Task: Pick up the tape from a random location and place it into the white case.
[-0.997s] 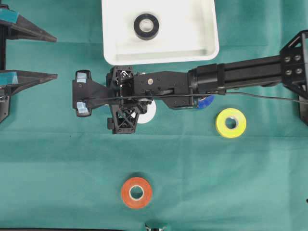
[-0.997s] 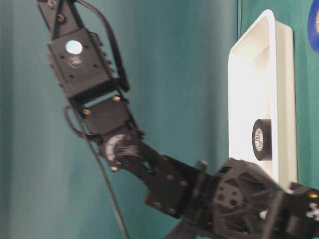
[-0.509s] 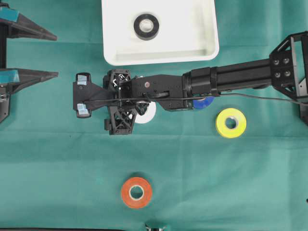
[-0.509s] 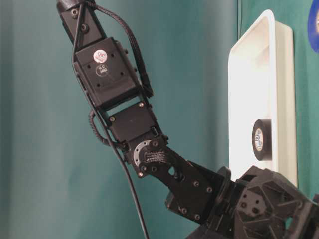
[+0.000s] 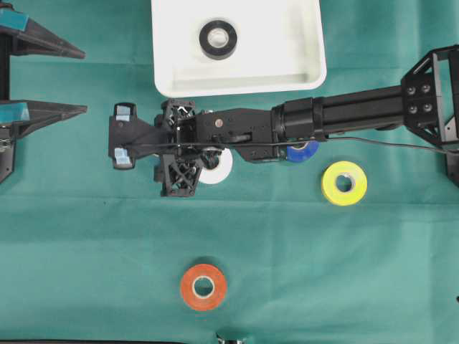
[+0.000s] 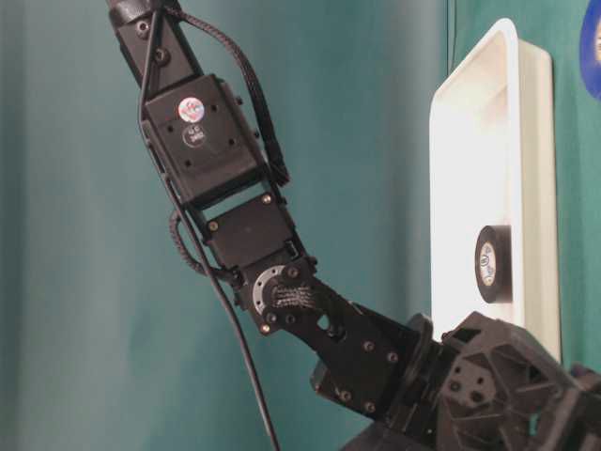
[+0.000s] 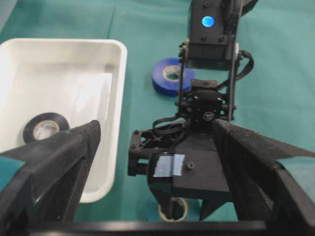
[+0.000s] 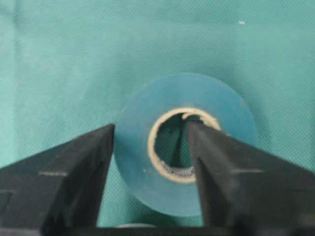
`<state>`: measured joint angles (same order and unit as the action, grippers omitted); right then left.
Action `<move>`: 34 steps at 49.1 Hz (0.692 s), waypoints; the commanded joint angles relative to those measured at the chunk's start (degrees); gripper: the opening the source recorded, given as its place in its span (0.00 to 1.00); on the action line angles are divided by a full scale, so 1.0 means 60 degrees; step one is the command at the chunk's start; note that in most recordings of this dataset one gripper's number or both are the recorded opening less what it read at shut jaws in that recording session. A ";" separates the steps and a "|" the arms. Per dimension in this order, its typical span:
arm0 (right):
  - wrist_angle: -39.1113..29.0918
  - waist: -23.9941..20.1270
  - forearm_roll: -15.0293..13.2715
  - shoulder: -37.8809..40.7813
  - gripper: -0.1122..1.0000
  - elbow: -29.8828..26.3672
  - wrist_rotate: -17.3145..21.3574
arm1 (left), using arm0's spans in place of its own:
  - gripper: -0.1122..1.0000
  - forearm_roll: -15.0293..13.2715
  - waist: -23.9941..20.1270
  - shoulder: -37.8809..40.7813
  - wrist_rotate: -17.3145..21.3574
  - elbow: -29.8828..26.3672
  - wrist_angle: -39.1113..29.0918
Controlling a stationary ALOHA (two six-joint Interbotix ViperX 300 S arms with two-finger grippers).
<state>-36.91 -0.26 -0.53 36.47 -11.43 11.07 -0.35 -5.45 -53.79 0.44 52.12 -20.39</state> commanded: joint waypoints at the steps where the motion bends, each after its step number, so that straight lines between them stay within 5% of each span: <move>1: -0.0015 0.0088 0.0000 -0.0117 0.50 -0.0044 0.0044 | 1.00 -0.0015 -0.0029 0.0059 0.0000 -0.0103 0.0044; 6: -0.0029 0.0088 0.0000 -0.0146 0.37 -0.0044 0.0044 | 1.00 -0.0015 -0.0044 0.0059 0.0000 -0.0103 0.0044; 34: -0.0059 0.0073 -0.0015 -0.0176 0.37 -0.0044 -0.0029 | 1.00 -0.0015 -0.0029 0.0059 0.0000 -0.0117 0.0044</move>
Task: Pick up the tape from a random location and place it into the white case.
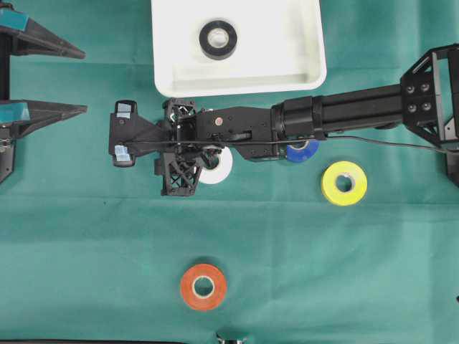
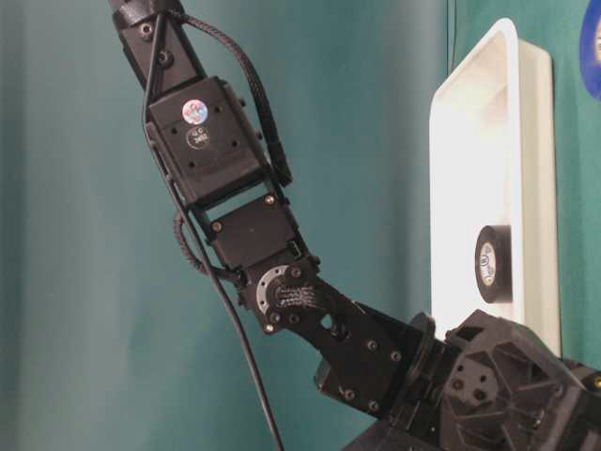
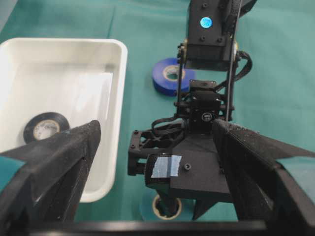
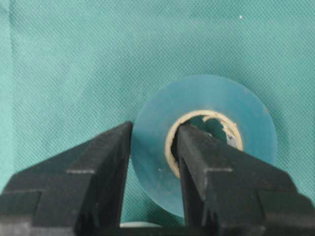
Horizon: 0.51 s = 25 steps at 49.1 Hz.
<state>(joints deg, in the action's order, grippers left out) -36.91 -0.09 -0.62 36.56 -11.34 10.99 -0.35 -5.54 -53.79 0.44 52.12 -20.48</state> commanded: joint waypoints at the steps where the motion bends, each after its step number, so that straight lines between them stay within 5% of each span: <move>1: -0.0059 0.0044 0.0000 -0.0190 0.37 -0.0059 -0.0015 | 1.00 -0.0015 -0.0015 0.0059 0.0000 -0.0103 0.0059; 25: -0.0776 0.0044 -0.0176 -0.1509 0.37 -0.0073 -0.0029 | 1.00 -0.0015 -0.0029 0.0059 0.0000 -0.0117 0.0073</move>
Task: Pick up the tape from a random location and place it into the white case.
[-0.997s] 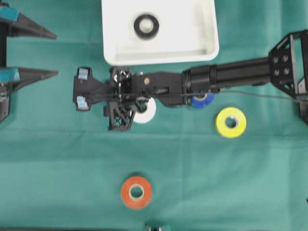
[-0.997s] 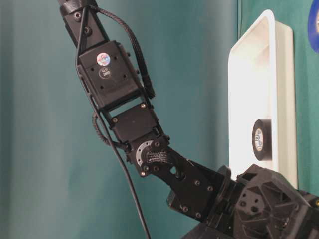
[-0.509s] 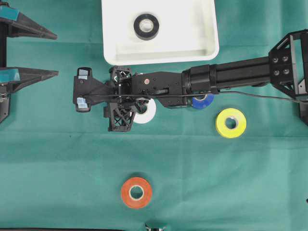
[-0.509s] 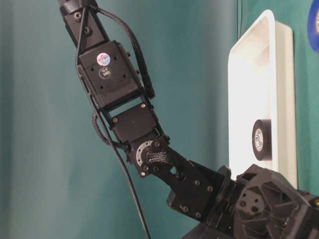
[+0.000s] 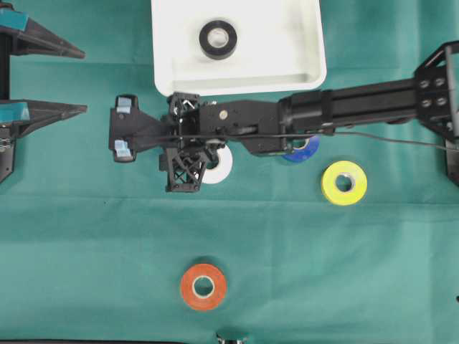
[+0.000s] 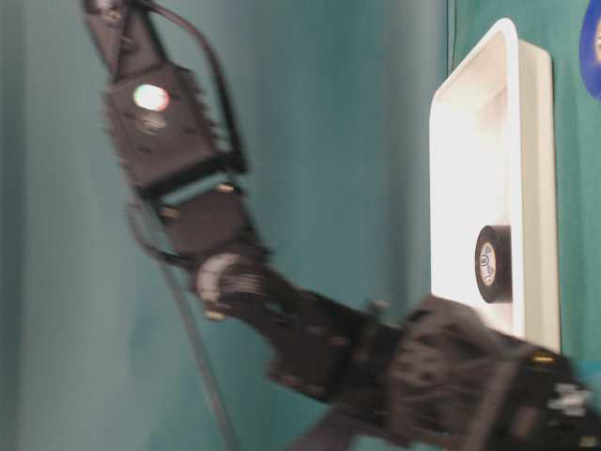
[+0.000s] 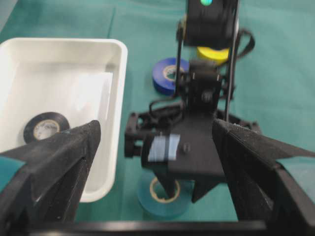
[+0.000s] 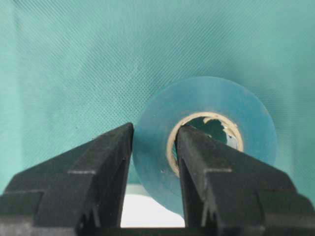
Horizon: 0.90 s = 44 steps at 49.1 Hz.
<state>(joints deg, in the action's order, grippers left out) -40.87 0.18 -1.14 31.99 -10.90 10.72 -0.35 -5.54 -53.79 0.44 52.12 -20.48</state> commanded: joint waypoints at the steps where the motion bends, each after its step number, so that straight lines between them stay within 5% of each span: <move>1: -0.0146 0.0000 -0.0103 -0.0820 0.37 -0.0146 0.0015 | 1.00 -0.0015 -0.0029 0.0059 0.0015 -0.0117 0.0073; 21: -0.1055 0.0000 -0.0454 -0.2124 0.37 -0.0527 0.0059 | 1.00 -0.0015 -0.0029 0.0059 0.0015 -0.0117 0.0073; 44: -0.2842 -0.0073 -0.1143 -0.2212 0.37 -0.2080 0.0029 | 1.00 -0.0015 -0.0015 0.0015 0.0000 -0.0117 0.0044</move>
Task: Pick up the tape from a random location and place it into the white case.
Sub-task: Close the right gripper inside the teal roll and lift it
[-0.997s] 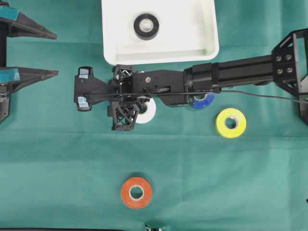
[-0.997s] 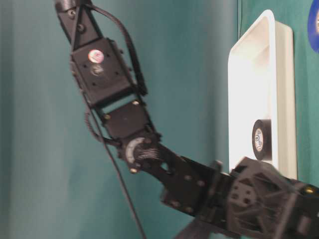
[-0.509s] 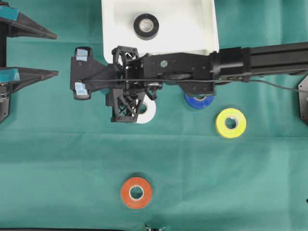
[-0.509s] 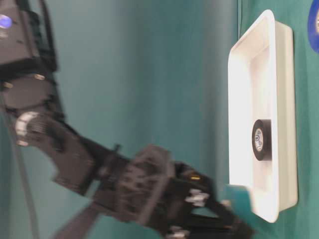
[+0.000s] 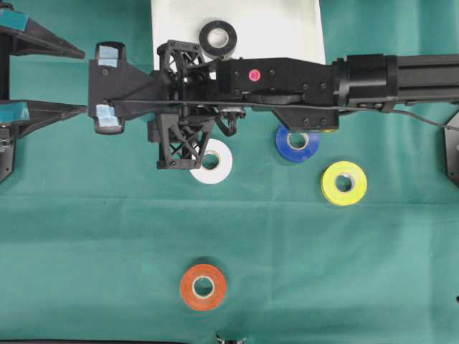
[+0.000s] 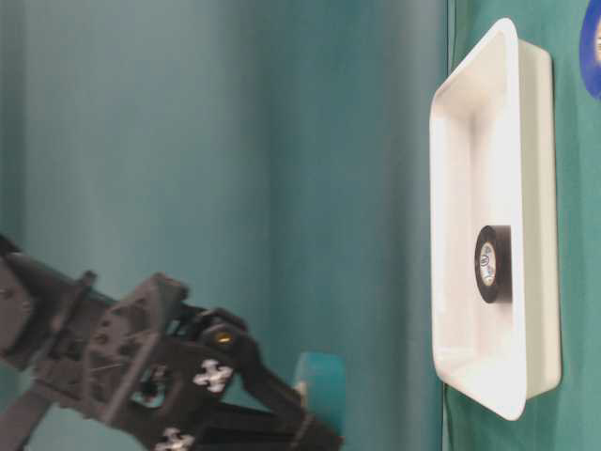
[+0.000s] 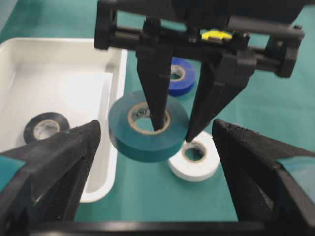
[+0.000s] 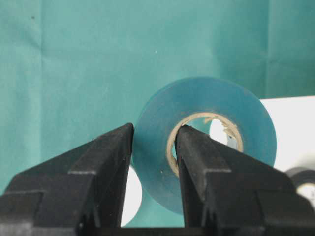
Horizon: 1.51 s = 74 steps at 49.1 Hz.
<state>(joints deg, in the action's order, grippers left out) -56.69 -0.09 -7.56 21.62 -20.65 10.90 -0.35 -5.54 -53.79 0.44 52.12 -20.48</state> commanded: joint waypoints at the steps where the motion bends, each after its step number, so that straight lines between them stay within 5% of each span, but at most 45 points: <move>1: -0.0293 -0.0029 -0.0088 -0.0483 0.37 -0.0513 0.0000 | 1.00 -0.0015 -0.0029 0.0015 0.0015 -0.0117 0.0059; 74: -0.0952 0.0117 -0.0571 -0.0527 0.37 -0.0967 -0.0015 | 1.00 -0.0015 -0.0029 0.0000 -0.0015 -0.0117 0.0044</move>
<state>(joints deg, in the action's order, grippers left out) -62.14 -0.62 -10.46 21.62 -25.05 10.90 -0.35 -5.54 -53.96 0.44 52.12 -20.48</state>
